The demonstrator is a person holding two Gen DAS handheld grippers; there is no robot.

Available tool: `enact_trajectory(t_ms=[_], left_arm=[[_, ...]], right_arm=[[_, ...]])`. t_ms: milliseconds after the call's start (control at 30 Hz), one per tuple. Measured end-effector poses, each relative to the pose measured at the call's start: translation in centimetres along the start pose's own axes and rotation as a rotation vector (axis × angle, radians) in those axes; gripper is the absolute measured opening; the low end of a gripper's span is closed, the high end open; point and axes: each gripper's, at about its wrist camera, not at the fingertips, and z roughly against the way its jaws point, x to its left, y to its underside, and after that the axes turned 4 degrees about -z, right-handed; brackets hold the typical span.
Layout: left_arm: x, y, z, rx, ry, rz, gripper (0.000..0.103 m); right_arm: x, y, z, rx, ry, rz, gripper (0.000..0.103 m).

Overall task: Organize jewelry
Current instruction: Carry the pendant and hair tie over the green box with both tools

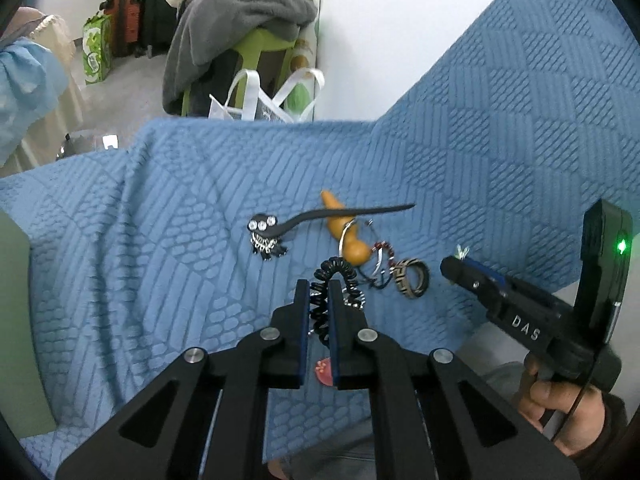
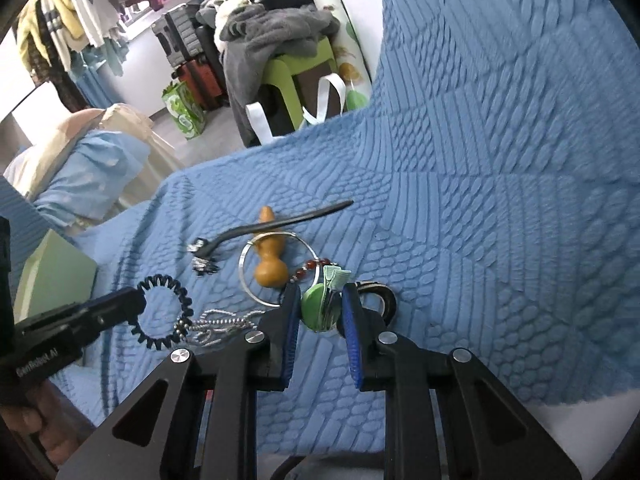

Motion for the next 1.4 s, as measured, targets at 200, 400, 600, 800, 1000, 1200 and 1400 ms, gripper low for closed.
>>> enact_trajectory(t_ms=[200, 400, 600, 800, 1000, 1200, 1400], left_arm=[[-0.3, -0.8, 3.9, -0.055, 0.005, 0.013, 0.008], [-0.1, -1.3, 9.0, -0.133, -0.009, 0.033, 0.008], [0.6, -2.3, 13.1, -0.193, -0.039, 0.053, 0.008], [1.2, -3.2, 15.9, -0.220, -0.073, 0.063, 0.008], [2.5, -3.8, 19.3, -0.256, -0.109, 0.072, 0.008], [5.0, -4.2, 22.3, -0.285, -0.143, 0.096, 0.008], [8.1, -3.8, 25.2, -0.313, -0.181, 0.131, 0.008]], right_arm=[[1.6, -0.5, 3.4, -0.037, -0.011, 0.019, 0.018], [3.5, -0.6, 5.7, -0.053, -0.038, 0.040, 0.018], [5.9, -1.2, 7.1, -0.053, -0.068, 0.071, 0.018], [8.7, -3.3, 9.3, -0.086, -0.088, 0.118, 0.018], [11.5, -5.4, 11.7, -0.134, -0.105, 0.150, 0.018], [15.0, -6.9, 14.0, -0.175, -0.124, 0.187, 0.018], [19.4, -7.8, 14.8, -0.196, -0.158, 0.239, 0.019]])
